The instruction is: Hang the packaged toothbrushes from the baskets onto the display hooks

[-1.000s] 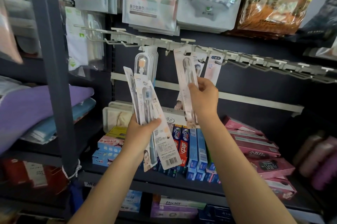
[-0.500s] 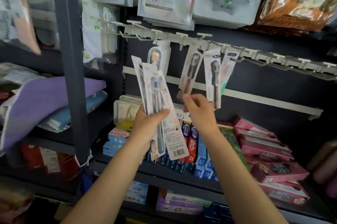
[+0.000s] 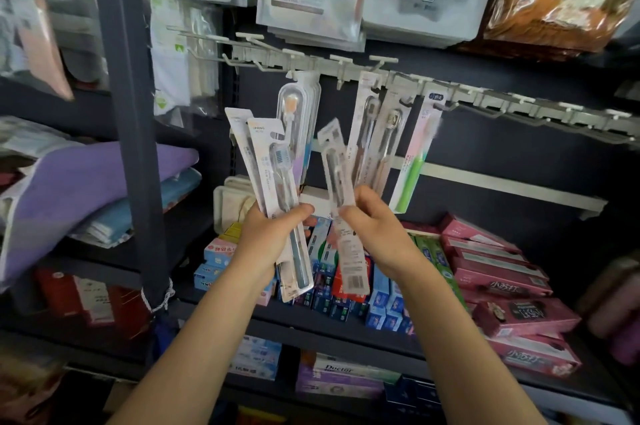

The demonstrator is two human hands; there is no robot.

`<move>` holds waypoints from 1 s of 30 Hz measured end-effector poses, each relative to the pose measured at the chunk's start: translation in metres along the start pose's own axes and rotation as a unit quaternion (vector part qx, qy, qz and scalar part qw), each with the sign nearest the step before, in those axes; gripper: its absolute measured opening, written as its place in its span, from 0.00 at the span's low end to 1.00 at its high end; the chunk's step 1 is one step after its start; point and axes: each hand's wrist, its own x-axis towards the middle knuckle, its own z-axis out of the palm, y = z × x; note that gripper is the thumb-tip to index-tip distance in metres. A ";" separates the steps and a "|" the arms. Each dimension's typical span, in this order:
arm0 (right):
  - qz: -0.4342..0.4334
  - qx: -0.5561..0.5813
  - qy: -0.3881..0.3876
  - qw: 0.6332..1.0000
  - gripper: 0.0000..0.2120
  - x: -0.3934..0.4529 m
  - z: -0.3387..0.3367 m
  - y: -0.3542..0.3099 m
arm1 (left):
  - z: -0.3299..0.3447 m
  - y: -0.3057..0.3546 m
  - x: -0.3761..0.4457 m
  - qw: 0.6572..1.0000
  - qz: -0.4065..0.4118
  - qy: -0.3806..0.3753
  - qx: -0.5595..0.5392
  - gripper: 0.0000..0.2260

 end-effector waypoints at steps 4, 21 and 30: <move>-0.031 -0.005 0.004 0.999 0.11 -0.006 0.007 -0.005 | 0.005 0.000 -0.007 0.999 0.000 -0.031 -0.027 0.11; -0.012 0.089 0.032 0.995 0.08 -0.015 0.010 -0.007 | 0.009 0.013 -0.013 0.998 0.052 0.016 -0.033 0.12; -0.007 0.122 0.123 0.985 0.10 0.016 0.016 -0.027 | 0.004 0.021 -0.004 0.996 0.027 0.029 -0.078 0.05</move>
